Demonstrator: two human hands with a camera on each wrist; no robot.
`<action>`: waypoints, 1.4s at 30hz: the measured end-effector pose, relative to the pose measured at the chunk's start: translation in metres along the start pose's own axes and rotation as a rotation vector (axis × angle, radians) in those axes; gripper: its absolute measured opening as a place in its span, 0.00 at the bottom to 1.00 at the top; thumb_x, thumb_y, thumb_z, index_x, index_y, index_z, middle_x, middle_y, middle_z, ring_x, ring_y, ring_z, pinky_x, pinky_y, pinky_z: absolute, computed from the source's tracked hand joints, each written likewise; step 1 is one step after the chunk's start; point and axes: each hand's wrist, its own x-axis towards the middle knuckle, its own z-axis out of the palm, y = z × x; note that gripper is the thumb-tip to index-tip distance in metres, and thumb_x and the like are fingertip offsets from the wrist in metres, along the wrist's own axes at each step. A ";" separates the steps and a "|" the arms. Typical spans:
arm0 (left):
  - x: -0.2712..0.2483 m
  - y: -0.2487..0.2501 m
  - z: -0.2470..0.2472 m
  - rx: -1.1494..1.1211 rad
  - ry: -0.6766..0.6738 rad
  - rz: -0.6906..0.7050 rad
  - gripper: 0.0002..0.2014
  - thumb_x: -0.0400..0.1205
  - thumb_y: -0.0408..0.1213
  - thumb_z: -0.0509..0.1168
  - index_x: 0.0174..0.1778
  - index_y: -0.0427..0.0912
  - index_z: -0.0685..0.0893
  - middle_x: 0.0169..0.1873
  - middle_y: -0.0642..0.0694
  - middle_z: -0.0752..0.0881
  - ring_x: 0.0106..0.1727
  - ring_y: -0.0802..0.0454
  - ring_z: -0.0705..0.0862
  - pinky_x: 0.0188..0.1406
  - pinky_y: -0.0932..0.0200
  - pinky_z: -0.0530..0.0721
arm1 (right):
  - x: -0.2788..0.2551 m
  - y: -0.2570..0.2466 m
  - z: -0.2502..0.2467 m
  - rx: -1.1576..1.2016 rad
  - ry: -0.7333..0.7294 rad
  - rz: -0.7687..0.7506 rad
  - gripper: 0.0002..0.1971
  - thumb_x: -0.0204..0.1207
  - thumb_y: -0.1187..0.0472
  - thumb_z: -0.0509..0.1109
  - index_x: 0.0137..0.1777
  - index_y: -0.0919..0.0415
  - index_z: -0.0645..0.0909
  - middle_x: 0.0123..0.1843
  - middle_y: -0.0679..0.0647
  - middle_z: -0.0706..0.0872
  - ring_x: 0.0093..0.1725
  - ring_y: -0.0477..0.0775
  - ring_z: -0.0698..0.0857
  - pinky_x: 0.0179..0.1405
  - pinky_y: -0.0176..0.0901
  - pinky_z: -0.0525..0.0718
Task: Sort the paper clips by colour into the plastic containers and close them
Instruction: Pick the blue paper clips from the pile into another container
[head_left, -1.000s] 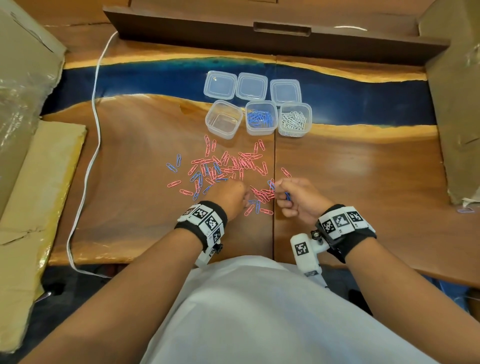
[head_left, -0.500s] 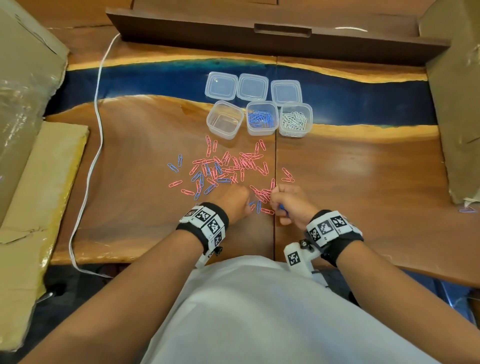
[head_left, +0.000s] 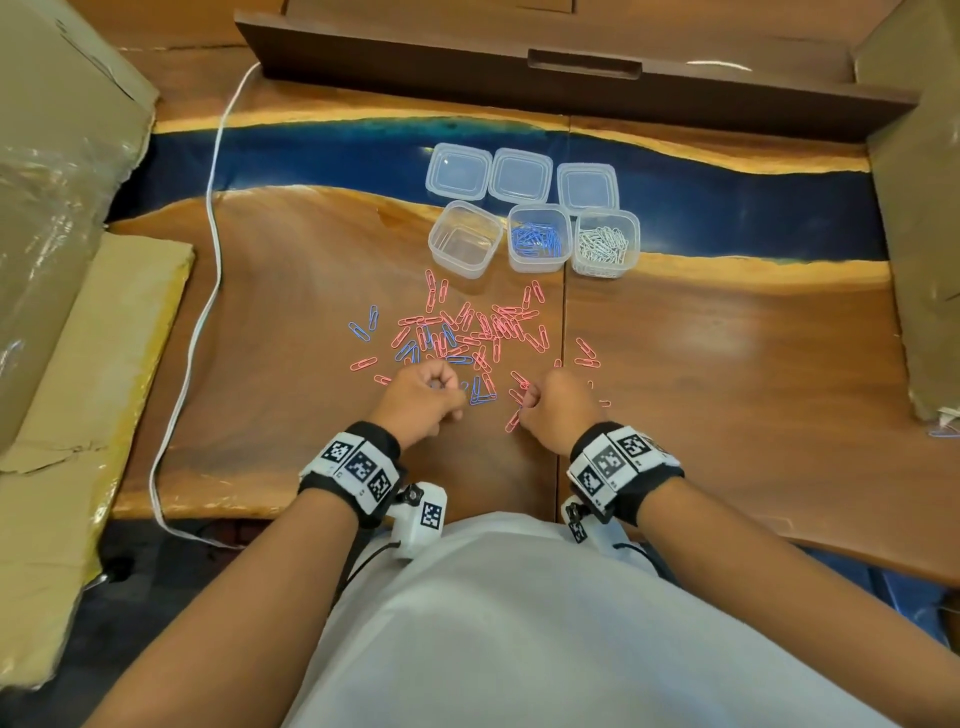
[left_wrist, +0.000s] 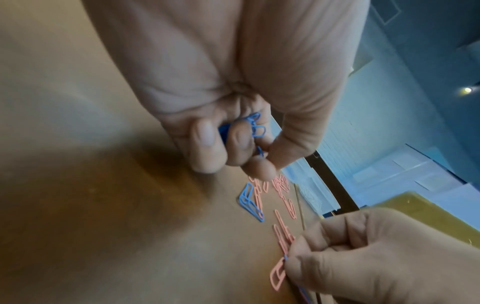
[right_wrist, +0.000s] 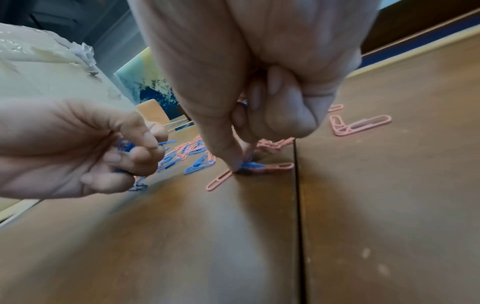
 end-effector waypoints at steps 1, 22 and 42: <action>0.000 -0.001 -0.002 -0.037 -0.014 -0.010 0.14 0.72 0.20 0.61 0.28 0.43 0.72 0.23 0.41 0.81 0.18 0.55 0.63 0.16 0.70 0.61 | -0.002 -0.001 -0.001 -0.030 -0.013 -0.024 0.08 0.72 0.66 0.66 0.38 0.66 0.86 0.38 0.63 0.89 0.41 0.63 0.87 0.40 0.47 0.85; 0.024 0.070 0.000 -0.430 -0.230 -0.093 0.12 0.78 0.19 0.50 0.43 0.36 0.77 0.28 0.39 0.80 0.21 0.53 0.69 0.18 0.65 0.64 | 0.027 -0.027 -0.106 1.231 -0.129 0.113 0.08 0.78 0.76 0.58 0.42 0.63 0.69 0.32 0.62 0.79 0.27 0.57 0.82 0.19 0.40 0.84; 0.106 0.189 0.028 -0.379 -0.030 -0.238 0.22 0.81 0.34 0.60 0.70 0.29 0.70 0.65 0.29 0.76 0.62 0.33 0.81 0.57 0.46 0.85 | 0.072 -0.039 -0.171 1.190 0.016 0.195 0.01 0.76 0.71 0.64 0.44 0.68 0.77 0.57 0.70 0.81 0.60 0.66 0.86 0.61 0.51 0.86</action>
